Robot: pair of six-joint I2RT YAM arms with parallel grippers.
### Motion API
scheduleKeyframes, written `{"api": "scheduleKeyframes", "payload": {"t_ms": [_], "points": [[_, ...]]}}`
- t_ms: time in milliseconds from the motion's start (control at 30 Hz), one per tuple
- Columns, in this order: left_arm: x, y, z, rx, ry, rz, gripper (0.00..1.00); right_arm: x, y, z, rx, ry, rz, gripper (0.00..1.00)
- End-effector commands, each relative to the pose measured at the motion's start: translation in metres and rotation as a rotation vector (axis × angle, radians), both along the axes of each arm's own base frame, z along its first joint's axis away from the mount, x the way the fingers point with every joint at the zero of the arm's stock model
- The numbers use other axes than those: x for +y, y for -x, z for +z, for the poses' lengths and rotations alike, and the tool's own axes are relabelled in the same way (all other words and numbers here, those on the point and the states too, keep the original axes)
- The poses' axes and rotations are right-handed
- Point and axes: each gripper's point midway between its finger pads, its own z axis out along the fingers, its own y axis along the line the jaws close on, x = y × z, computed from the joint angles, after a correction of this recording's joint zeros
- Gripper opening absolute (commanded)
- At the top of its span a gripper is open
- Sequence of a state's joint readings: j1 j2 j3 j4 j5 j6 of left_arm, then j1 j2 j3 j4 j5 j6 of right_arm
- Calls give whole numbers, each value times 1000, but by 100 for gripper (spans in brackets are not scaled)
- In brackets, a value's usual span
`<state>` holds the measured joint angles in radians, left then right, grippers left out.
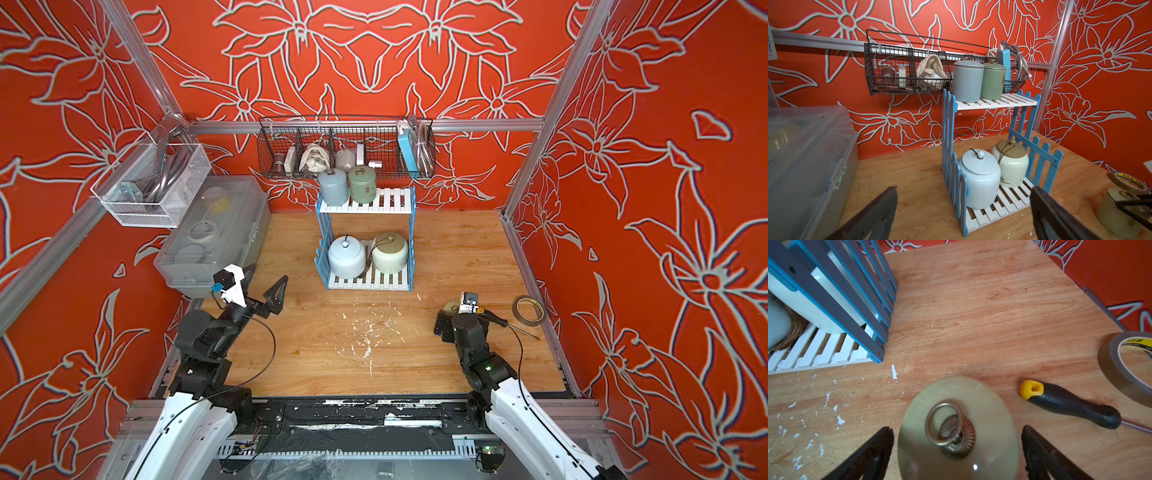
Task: Remove the tea canisters from the shelf
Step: Place the tea canister at the center of the board, then pick up the tea canister from the shelf.
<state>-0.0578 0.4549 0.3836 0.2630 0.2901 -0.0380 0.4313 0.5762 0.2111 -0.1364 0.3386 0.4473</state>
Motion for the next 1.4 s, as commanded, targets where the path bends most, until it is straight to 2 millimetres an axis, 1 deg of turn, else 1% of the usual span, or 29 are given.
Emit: {"api": "scheduleKeyframes", "payload": {"t_ms": [0,100,233,367,433,500,567,633,700,800,867,967,1000,1067,1133,1267,1367], "points": [[-1,1,5,2,8,-11,98,3,-3,22,-33,-33,-2,99],[-2,2,4,-35,-12,-9,98,6,-5,35,-55,-29,19,99],[-1,1,6,-2,13,-11,98,12,-8,61,-82,-12,63,99],[-1,3,6,-39,-9,-7,98,23,-14,87,-117,4,135,99],[-1,2,7,-21,8,-9,98,29,-17,98,-131,7,168,99],[-2,2,7,-1,14,-16,98,37,-22,111,-140,20,210,99],[-2,3,6,-23,-1,-12,98,48,-29,128,-163,41,271,99],[-3,3,6,-33,-2,-12,98,58,-37,142,-185,54,314,99],[-3,2,7,-8,15,-17,98,66,-45,158,-206,59,346,99],[-3,2,5,-2,10,-19,98,87,-59,187,-242,64,433,99],[-4,3,6,-24,2,-19,98,100,-71,203,-265,67,479,99],[-4,2,7,4,24,-24,98,114,-90,227,-281,60,504,99],[-4,2,6,11,22,-26,98,118,-96,231,-280,58,512,99],[-4,3,6,-13,7,-22,98,130,-108,247,-302,56,548,99],[-4,3,6,-23,4,-18,98,138,-119,258,-320,58,569,99],[-5,3,7,1,15,-28,98,157,-142,272,-323,59,616,99],[-6,5,7,-26,3,-28,98,172,-155,277,-319,46,663,99]]}}
